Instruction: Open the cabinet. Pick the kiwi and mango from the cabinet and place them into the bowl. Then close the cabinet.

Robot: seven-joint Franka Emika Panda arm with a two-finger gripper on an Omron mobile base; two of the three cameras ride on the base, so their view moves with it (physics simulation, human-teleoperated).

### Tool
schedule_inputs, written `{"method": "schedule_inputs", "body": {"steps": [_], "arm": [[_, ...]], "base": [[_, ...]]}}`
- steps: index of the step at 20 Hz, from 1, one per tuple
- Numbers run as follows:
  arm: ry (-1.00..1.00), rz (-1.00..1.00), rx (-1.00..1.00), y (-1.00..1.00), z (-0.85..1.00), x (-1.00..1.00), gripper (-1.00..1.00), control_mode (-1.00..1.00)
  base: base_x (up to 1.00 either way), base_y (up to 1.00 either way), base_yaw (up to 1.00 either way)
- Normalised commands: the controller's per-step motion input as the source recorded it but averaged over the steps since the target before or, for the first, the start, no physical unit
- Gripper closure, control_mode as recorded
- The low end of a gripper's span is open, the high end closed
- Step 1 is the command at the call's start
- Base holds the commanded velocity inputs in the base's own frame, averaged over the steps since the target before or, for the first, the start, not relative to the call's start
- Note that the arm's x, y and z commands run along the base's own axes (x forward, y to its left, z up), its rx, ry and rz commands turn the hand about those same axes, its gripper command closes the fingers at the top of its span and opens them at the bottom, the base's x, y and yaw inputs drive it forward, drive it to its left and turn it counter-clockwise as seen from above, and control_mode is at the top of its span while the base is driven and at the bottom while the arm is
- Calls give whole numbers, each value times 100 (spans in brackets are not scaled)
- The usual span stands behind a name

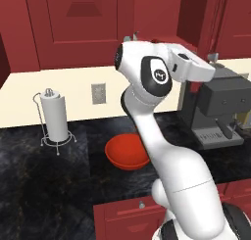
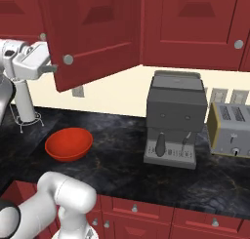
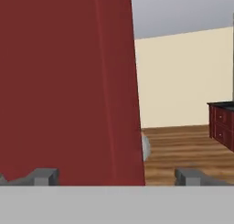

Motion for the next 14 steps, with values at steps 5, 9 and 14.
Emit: {"method": "schedule_inputs", "body": {"steps": [5, 9, 14], "arm": [[0, -6, 22, -100, 0, -47, -100, -100], [-2, -4, 13, -100, -9, -24, -100, -100], [-11, -1, 1, -71, -36, -21, -100, -100]], "base": [[0, 0, 0], [0, 0, 0], [0, 0, 0]]}}
